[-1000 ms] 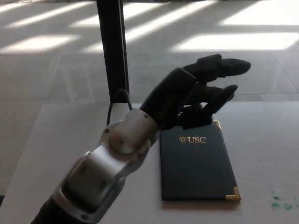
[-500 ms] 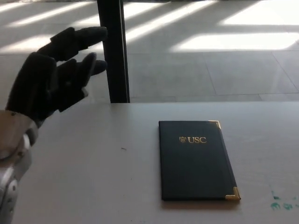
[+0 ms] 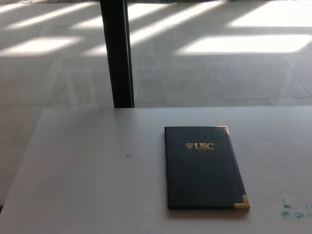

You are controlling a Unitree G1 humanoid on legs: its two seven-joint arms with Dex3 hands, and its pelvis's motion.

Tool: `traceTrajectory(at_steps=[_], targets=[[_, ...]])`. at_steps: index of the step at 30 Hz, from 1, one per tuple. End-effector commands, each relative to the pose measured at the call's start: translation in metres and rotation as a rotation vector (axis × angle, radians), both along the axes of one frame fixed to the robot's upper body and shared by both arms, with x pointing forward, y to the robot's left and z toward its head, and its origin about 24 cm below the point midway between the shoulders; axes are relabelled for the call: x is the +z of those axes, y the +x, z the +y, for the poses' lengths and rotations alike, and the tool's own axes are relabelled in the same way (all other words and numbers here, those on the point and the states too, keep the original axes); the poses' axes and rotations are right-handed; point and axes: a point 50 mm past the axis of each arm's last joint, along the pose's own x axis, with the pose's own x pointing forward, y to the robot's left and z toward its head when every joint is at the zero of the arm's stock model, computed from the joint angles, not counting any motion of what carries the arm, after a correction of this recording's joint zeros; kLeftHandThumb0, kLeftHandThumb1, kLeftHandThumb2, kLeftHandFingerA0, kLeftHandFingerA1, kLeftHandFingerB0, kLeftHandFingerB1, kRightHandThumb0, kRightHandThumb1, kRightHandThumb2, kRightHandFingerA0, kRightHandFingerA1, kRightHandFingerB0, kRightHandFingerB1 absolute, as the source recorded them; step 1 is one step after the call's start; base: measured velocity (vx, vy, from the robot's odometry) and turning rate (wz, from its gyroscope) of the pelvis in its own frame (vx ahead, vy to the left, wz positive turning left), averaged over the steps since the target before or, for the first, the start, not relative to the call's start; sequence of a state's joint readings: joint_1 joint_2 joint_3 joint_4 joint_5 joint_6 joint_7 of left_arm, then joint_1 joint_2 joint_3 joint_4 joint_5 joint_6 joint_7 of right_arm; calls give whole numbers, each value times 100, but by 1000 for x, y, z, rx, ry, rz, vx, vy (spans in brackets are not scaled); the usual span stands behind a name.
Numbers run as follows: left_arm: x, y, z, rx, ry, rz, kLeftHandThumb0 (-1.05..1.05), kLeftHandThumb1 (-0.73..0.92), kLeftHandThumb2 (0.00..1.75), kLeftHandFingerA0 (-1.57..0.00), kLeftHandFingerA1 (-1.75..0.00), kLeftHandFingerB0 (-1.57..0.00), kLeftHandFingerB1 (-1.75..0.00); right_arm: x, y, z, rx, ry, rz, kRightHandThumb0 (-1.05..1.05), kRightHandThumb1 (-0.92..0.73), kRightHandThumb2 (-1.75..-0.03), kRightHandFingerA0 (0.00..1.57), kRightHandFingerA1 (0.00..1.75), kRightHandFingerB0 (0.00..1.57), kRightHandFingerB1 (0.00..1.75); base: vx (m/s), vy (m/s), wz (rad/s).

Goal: The robot uses its left hand to push the cover of the diary kept in the middle of the desk to close it

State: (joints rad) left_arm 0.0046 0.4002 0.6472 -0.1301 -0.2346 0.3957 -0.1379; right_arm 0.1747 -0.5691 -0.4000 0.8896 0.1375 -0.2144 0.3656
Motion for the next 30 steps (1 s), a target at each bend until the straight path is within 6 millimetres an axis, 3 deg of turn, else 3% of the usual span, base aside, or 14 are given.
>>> traceTrajectory(at_steps=[1, 3, 5, 6, 7, 15, 16, 17, 18, 19, 27, 28, 29, 30], targets=[[-25, -36, 31, 145, -43, 10, -80, 86, 66, -55, -48, -48, -39, 1, -2, -4, -30, 3, -5, -89, -77, -64, 81, 65, 69, 49, 0, 0, 0], [-60, -52, 40, 242, -141, 87, -83, 83, 65, -55, -49, -50, -41, 1, -2, -4, -21, -2, -5, -90, -78, -64, 79, 64, 69, 48, 0, 0, 0], [-71, -56, 42, 267, -149, 114, -82, 85, 66, -57, -48, -50, -41, 1, -2, -4, -25, 0, -7, -89, -77, -64, 78, 63, 71, 47, 0, 0, 0], [-91, -60, 39, 332, -217, 183, -78, 66, 108, -52, -61, -41, -54, 1, -1, -4, -35, -2, -7, -88, -77, -64, 78, 63, 74, 46, 0, 0, 0], [-96, -60, 37, 341, -232, 204, -82, 85, 66, -58, -53, -47, -43, 1, -1, -4, -36, -6, -3, -87, -77, -64, 78, 62, 74, 45, 0, 0, 0], [-157, -60, -1, 275, -334, 475, -76, 84, 65, -49, -53, -43, -45, 3, 4, -4, -25, 5, -25, -88, -76, -64, 77, 64, 73, 47, 0, 0, 0], [-158, -60, -2, 271, -335, 483, -76, 84, 65, -49, -53, -43, -45, 4, 4, -4, -24, 5, -27, -88, -76, -64, 77, 64, 73, 47, 0, 0, 0], [-159, -60, -3, 260, -334, 496, -75, 83, 65, -49, -54, -44, -46, 3, 4, -4, -27, 2, -25, -83, -56, -107, 77, 70, 62, 55, 0, 0, 0], [-162, -60, -5, 243, -333, 516, -75, 83, 65, -49, -54, -44, -46, 3, 5, -4, -31, -3, -22, -83, -56, -107, 77, 70, 62, 55, 0, 0, 0], [-164, -60, -11, 220, -324, 548, -74, 81, 64, -55, -58, -49, -49, 4, 6, -5, -29, -9, -25, -91, -76, -66, 84, 65, 74, 48, 0, 0, 0], [-169, -61, -13, 168, -354, 607, -78, 81, 64, -47, -63, -46, -52, 4, 8, -4, -31, 6, -26, -88, -76, -64, 80, 63, 75, 45, 0, 0, 0], [-171, -63, -11, 172, -362, 618, -78, 62, 101, -43, -66, -42, -61, 3, 8, -4, -31, 4, -27, -90, -76, -65, 81, 64, 76, 46, 0, 0, 0], [-173, -67, -9, 166, -366, 644, -80, 83, 65, -43, -64, -41, -53, 4, 10, -2, -24, -1, -31, -90, -76, -64, 79, 65, 76, 48, 0, 0, 0], [-173, -68, -8, 174, -376, 646, -79, 82, 64, -43, -64, -41, -53, 4, 10, -2, -27, 2, -31, -89, -76, -64, 79, 65, 76, 46, 0, 0, 0]])
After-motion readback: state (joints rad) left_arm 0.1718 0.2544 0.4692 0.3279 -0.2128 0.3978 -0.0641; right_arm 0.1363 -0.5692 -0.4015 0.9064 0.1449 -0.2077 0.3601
